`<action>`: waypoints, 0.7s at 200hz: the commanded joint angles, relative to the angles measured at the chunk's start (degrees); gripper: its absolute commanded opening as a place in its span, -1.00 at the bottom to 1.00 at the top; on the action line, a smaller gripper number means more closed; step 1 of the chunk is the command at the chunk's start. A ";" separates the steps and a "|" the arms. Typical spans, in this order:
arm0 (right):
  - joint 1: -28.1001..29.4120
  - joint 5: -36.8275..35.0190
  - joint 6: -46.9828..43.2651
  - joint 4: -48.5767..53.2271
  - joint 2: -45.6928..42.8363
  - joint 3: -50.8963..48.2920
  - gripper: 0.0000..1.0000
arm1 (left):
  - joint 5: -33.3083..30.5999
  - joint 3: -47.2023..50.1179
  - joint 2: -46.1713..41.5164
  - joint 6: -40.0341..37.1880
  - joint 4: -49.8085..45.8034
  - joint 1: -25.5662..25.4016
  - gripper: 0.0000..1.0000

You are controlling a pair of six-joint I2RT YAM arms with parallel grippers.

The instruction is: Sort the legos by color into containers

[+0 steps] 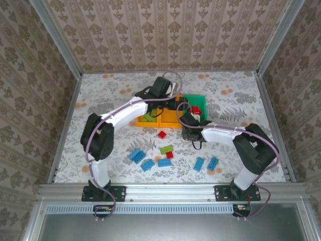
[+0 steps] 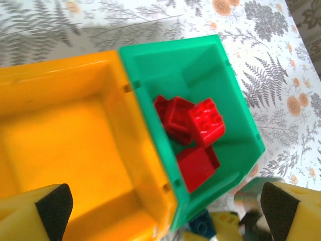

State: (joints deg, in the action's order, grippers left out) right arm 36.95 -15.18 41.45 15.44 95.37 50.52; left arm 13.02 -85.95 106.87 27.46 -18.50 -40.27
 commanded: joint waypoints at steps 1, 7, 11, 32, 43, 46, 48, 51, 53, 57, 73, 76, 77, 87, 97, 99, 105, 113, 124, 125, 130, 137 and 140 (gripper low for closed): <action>1.74 -0.83 -1.96 1.51 -1.52 1.83 -0.48 | -2.53 7.09 -5.61 1.11 2.36 2.32 1.00; 2.27 -0.37 -2.47 1.36 -2.32 2.20 -0.49 | -2.91 8.97 -7.03 0.95 2.42 2.99 1.00; 2.55 0.12 -2.86 1.14 -2.84 2.40 -0.49 | -3.28 10.18 -7.86 0.81 2.29 3.31 1.00; 3.26 4.03 -4.46 0.19 -4.69 5.13 -0.48 | -6.35 14.94 -12.35 -1.93 0.12 3.98 1.00; 3.22 5.90 -4.98 -0.23 -5.14 6.85 -0.48 | -7.85 17.24 -14.40 -3.82 -1.28 3.70 1.00; 3.22 6.32 -5.16 -0.34 -5.26 7.34 -0.48 | -8.11 17.89 -14.78 -4.47 -1.68 3.63 1.00; 3.22 6.57 -5.27 -0.37 -5.28 7.73 -0.48 | -8.30 18.23 -15.09 -4.84 -1.88 3.56 1.00; 3.22 6.92 -5.44 -0.41 -5.24 8.36 -0.47 | -8.60 18.87 -15.48 -5.32 -2.15 3.50 1.00; 3.17 7.14 -5.55 -0.41 -5.23 8.65 -0.47 | -8.77 19.37 -15.73 -5.71 -2.31 3.39 1.00; 3.13 7.57 -5.67 -0.40 -5.05 9.49 -0.47 | -9.15 20.23 -16.16 -6.61 -2.70 3.21 1.00; 2.50 8.98 -6.07 -0.26 -3.78 12.44 -0.46 | -10.87 23.41 -17.50 -8.18 -4.15 3.01 1.00; 2.28 9.10 -6.09 -0.28 -3.49 13.09 -0.46 | -11.08 24.00 -17.65 -8.34 -4.16 3.05 1.00; 2.27 9.15 -6.11 -0.22 -3.38 13.23 -0.46 | -11.12 24.17 -17.74 -8.37 -4.12 3.07 1.00; 1.54 9.36 -5.87 -0.04 -1.90 15.17 -0.46 | -11.39 26.22 -18.52 -8.63 -3.78 3.02 1.00; 0.75 9.38 -5.67 0.05 -0.07 17.15 -0.45 | -11.35 27.98 -18.89 -9.00 -3.46 3.01 1.00; 0.64 9.38 -5.66 0.21 0.26 17.50 -0.45 | -11.35 28.24 -18.98 -9.09 -3.47 3.01 1.00; 0.22 9.29 -5.70 0.43 1.57 18.82 -0.45 | -11.17 28.94 -19.06 -9.38 -3.35 2.96 1.00; -0.26 9.38 -5.93 0.87 3.16 20.52 -0.45 | -10.85 29.82 -19.15 -9.68 -3.20 2.85 1.00; -0.88 9.42 -6.06 1.34 5.43 22.68 -0.42 | -10.11 30.96 -19.20 -9.93 -2.72 2.62 1.00; -0.94 9.44 -6.05 1.39 5.61 22.95 -0.42 | -9.98 31.08 -19.18 -9.99 -2.70 2.59 1.00; -1.15 9.47 -6.14 1.45 6.67 23.81 -0.40 | -9.45 31.57 -19.08 -10.20 -2.18 2.37 1.00; -1.47 9.60 -6.26 1.74 7.93 25.12 -0.37 | -9.18 31.99 -19.06 -10.30 -1.75 1.93 0.99; -1.59 9.54 -6.28 1.82 8.44 25.62 -0.34 | -9.10 32.13 -18.87 -10.34 -1.56 1.75 0.99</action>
State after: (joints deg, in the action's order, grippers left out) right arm 36.45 -6.76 36.12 15.00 99.15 72.27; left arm 3.18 -55.31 89.08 19.59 -20.91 -37.36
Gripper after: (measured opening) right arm 0.319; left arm 0.997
